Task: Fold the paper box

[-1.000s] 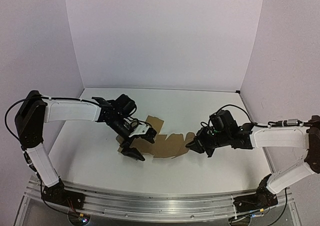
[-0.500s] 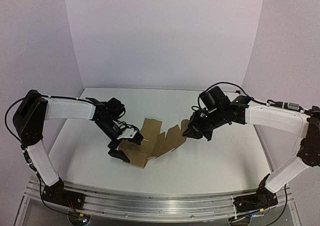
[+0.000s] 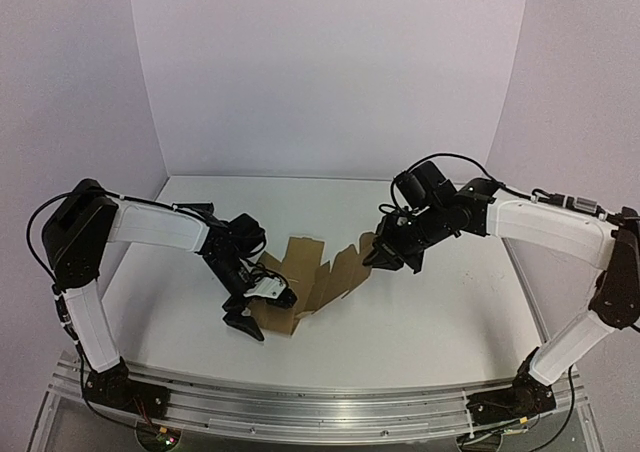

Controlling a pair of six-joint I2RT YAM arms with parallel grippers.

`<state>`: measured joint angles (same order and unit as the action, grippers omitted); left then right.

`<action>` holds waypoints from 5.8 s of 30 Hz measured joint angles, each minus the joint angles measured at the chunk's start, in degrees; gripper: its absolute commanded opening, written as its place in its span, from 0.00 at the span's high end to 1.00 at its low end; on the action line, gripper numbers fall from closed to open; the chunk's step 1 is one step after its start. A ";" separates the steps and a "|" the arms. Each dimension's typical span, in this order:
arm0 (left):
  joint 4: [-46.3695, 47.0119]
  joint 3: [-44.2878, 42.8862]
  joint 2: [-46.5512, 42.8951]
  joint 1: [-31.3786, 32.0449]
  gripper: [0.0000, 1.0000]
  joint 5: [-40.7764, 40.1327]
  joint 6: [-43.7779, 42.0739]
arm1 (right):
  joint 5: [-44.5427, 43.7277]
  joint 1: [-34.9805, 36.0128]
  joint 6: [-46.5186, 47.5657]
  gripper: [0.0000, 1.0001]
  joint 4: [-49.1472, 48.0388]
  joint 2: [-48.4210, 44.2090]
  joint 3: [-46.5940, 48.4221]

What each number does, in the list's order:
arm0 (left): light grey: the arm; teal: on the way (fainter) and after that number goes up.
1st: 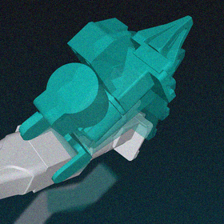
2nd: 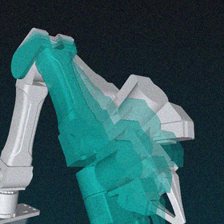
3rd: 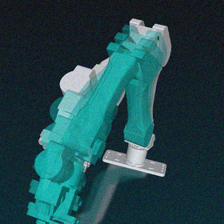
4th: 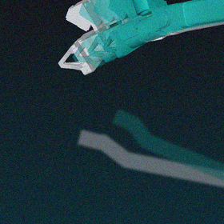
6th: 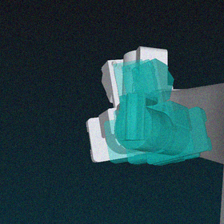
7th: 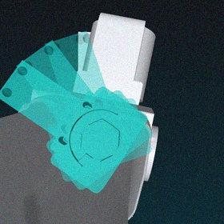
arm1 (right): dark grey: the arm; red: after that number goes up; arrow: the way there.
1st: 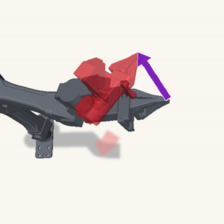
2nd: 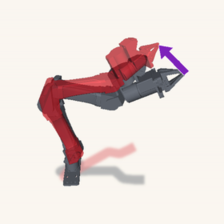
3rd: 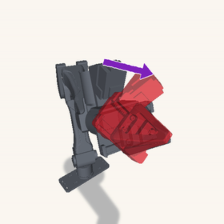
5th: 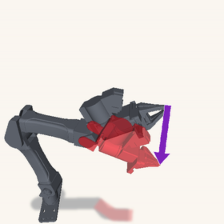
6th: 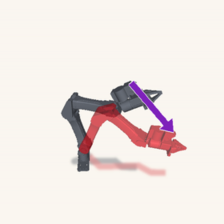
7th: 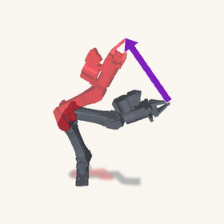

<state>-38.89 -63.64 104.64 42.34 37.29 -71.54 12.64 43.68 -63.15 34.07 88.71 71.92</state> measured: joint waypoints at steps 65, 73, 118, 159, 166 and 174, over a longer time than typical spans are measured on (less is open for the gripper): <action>-21.79 -16.59 1.60 -5.96 1.00 25.43 5.08 | 19.81 0.95 -1.15 1.00 -50.59 -3.56 -15.48; -20.47 -11.25 1.60 -6.13 1.00 23.34 4.18 | 18.50 -1.40 -0.39 0.98 -53.90 -10.52 -28.26; -10.98 -17.05 9.88 -5.91 1.00 18.99 25.31 | 19.44 -3.74 12.18 0.69 -48.30 2.41 -38.27; -10.03 -19.58 13.74 -5.89 1.00 15.81 26.19 | 0.95 -3.91 23.80 0.07 -14.31 31.62 13.04; -9.26 -20.81 13.84 -5.89 1.00 15.83 26.48 | 6.08 -3.22 18.76 0.11 -19.98 32.25 12.31; -8.89 -21.51 13.84 -6.00 1.00 16.35 26.77 | 8.50 -3.12 16.22 0.21 -23.73 32.28 10.84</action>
<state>-47.78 -85.14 118.48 36.34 53.64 -44.77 21.14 40.56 -46.94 10.34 120.99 82.76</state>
